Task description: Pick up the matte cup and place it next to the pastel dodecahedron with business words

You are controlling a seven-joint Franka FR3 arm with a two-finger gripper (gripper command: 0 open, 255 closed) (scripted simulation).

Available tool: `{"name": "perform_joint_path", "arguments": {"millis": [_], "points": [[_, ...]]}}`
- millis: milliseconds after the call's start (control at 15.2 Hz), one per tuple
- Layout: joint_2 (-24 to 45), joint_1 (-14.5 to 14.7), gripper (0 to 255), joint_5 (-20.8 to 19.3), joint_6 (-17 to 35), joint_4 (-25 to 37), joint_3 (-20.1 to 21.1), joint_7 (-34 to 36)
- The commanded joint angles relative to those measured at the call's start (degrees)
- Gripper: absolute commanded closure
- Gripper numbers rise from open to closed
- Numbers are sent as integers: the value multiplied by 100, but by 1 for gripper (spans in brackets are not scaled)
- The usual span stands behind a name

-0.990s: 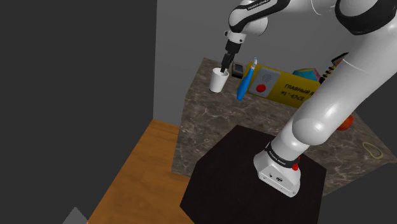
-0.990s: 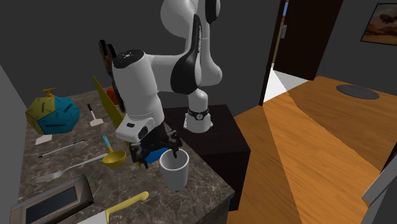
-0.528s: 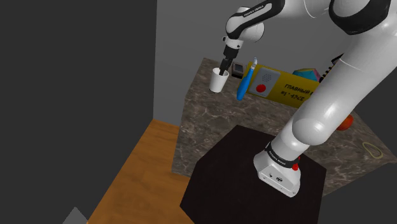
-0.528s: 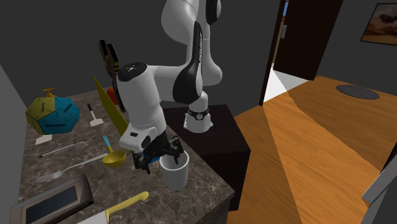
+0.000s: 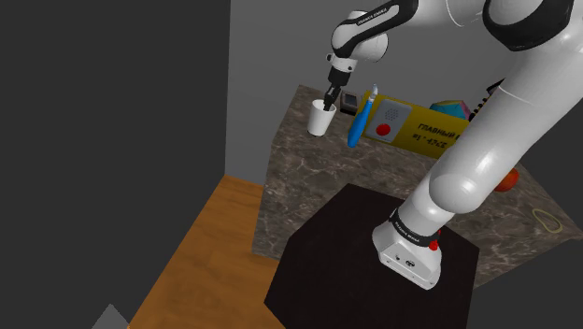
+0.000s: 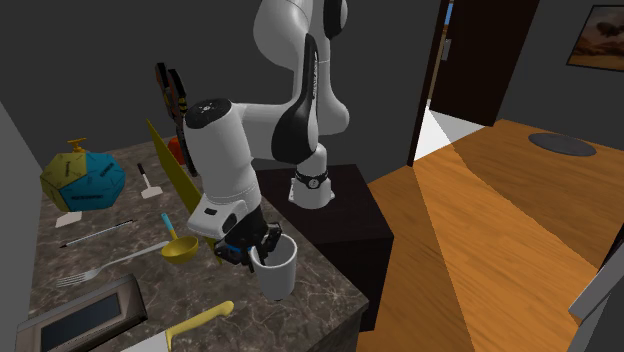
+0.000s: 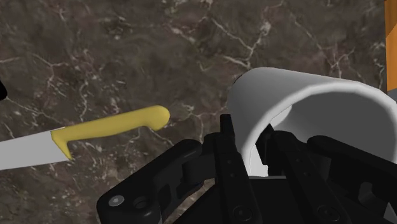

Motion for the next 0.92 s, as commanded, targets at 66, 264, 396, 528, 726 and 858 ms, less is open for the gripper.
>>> {"name": "perform_joint_path", "arguments": {"millis": [66,264,396,528,726,858], "points": [[0,0,255,0,0,0,0,0],[0,0,255,0,0,1,0,0],[0,0,255,0,1,-1,0,0],[-88,2,255,-50,-146,68,0,43],[-210,5,255,-116,-367,180,1,104],[-285,7,255,-156,-516,261,4,140]]}}
